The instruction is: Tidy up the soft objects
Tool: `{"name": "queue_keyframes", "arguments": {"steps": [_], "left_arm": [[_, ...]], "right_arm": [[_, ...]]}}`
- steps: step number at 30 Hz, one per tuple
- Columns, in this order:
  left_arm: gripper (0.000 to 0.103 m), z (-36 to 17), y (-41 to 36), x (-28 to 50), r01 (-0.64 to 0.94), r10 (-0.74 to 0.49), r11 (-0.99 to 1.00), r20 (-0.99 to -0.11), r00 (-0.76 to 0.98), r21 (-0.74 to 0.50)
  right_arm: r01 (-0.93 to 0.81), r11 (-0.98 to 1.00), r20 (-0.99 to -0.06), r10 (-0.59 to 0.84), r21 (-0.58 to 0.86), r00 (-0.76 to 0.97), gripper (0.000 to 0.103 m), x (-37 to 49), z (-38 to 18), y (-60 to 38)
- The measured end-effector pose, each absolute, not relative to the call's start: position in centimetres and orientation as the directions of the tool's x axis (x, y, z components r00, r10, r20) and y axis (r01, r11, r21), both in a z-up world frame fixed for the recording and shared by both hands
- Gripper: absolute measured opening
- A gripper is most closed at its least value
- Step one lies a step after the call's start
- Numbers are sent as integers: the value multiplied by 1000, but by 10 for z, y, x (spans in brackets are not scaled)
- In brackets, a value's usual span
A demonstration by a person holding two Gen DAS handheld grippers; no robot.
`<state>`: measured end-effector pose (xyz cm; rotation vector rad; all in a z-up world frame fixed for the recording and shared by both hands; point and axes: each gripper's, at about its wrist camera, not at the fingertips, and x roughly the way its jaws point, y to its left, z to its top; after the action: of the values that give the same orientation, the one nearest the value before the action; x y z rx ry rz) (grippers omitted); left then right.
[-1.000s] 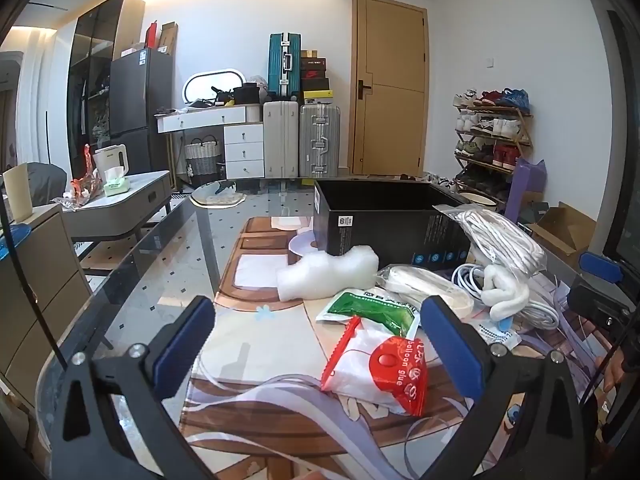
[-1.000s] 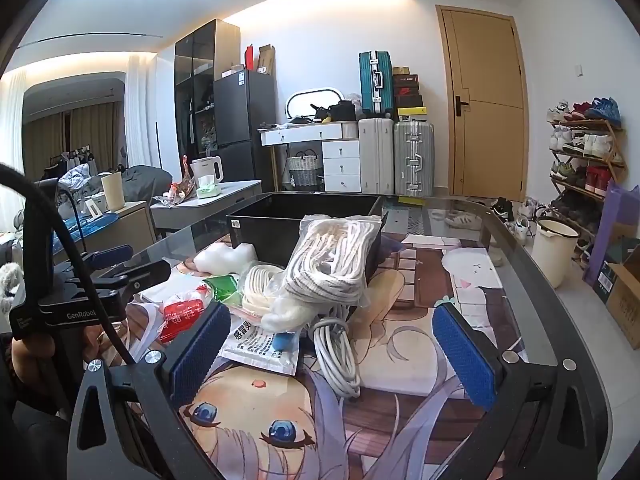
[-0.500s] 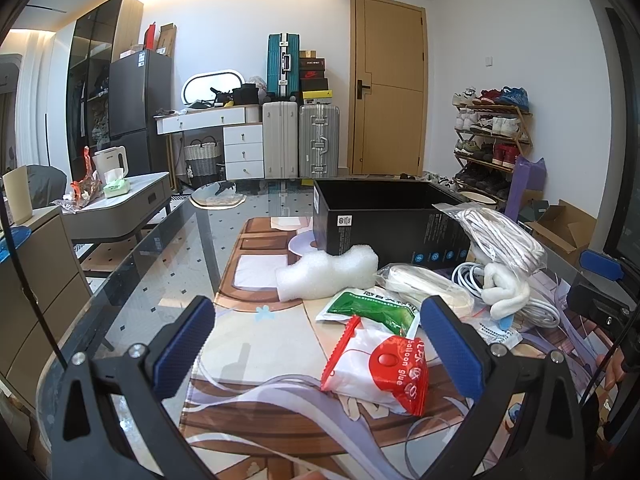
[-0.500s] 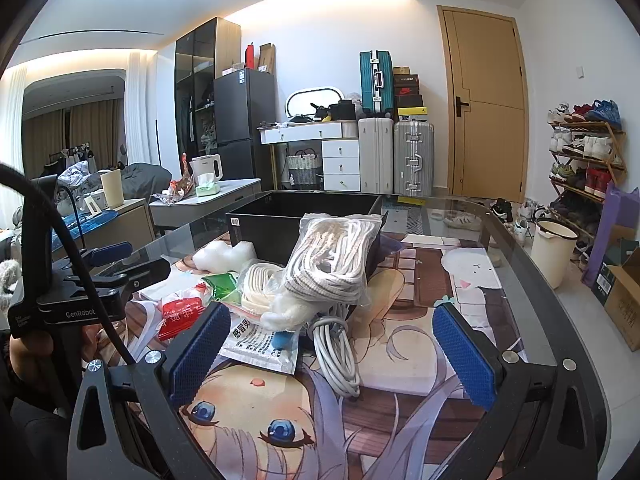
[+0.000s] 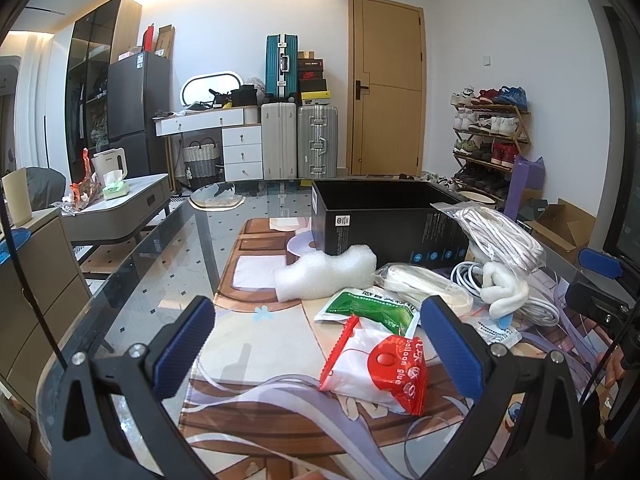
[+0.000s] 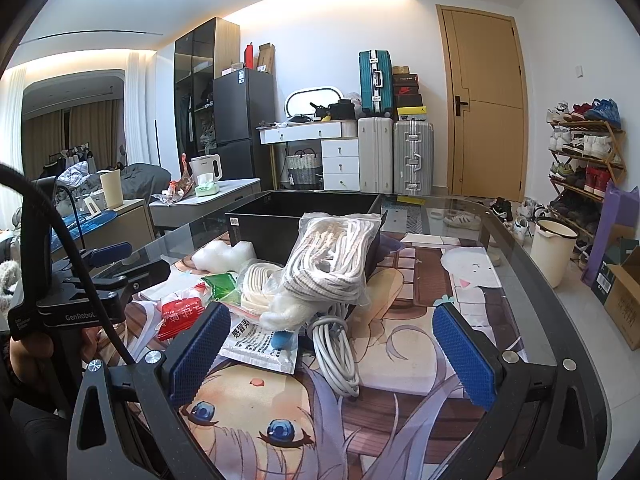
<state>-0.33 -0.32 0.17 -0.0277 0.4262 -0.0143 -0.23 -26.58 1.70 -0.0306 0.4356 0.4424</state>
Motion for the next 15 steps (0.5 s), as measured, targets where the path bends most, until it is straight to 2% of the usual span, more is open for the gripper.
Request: {"name": "queue_keyframes", "arguments": {"steps": [15], "left_arm": [[103,2,-3,-3,9,-20,1000,-415,910,-30]], "right_arm": [[-421,905,-417,407,63,813,103,-3,16,-267]]}}
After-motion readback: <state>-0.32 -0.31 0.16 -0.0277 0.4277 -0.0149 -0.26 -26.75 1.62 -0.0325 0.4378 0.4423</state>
